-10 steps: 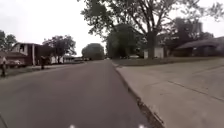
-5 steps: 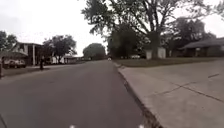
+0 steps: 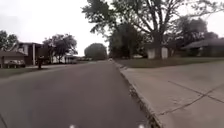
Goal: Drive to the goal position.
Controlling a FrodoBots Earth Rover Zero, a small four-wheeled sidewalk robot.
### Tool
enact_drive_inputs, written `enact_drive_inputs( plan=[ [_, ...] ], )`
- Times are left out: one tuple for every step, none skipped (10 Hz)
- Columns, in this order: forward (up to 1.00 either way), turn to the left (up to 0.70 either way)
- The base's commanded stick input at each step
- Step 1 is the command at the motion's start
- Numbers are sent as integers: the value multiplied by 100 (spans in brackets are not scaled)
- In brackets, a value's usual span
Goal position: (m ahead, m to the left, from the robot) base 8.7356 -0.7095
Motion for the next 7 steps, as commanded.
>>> enact_drive_inputs(
  plan=[
    [100,2],
    [100,1],
    [100,0],
    [100,0],
    [100,0],
    [100,0],
    [100,0]
  ],
)
